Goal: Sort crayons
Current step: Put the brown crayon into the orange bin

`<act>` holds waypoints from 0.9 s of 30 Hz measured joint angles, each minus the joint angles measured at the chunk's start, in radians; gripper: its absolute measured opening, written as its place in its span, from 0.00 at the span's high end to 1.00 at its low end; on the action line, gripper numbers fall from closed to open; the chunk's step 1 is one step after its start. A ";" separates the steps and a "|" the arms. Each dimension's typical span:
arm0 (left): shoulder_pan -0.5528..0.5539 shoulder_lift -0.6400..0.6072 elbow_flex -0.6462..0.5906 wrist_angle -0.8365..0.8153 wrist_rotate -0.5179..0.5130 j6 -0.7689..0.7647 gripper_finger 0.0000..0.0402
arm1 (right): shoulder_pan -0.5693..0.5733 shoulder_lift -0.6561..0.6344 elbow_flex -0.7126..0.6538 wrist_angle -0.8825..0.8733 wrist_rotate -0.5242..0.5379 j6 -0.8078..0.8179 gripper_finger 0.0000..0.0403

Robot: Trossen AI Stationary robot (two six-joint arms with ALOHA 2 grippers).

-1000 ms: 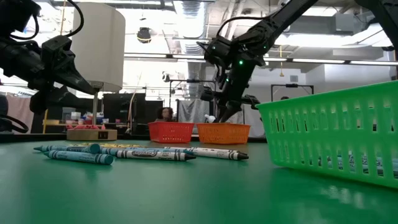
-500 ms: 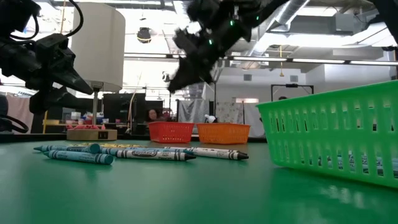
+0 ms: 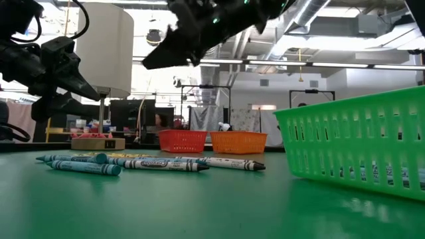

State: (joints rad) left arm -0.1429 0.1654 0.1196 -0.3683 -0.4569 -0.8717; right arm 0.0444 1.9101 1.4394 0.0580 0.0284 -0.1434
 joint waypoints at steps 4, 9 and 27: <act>0.000 0.000 0.000 0.000 -0.002 0.013 0.46 | 0.020 0.090 0.027 0.025 -0.026 -0.040 0.86; 0.000 -0.002 0.000 -0.001 0.003 0.051 0.46 | 0.042 0.146 0.090 -0.017 -0.030 -0.083 0.86; 0.000 -0.002 0.000 -0.001 0.002 0.046 0.46 | 0.066 0.355 0.360 -0.331 -0.083 -0.192 0.84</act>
State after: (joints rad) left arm -0.1429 0.1638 0.1200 -0.3690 -0.4545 -0.8252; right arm 0.1102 2.2646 1.7989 -0.2727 -0.0551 -0.3357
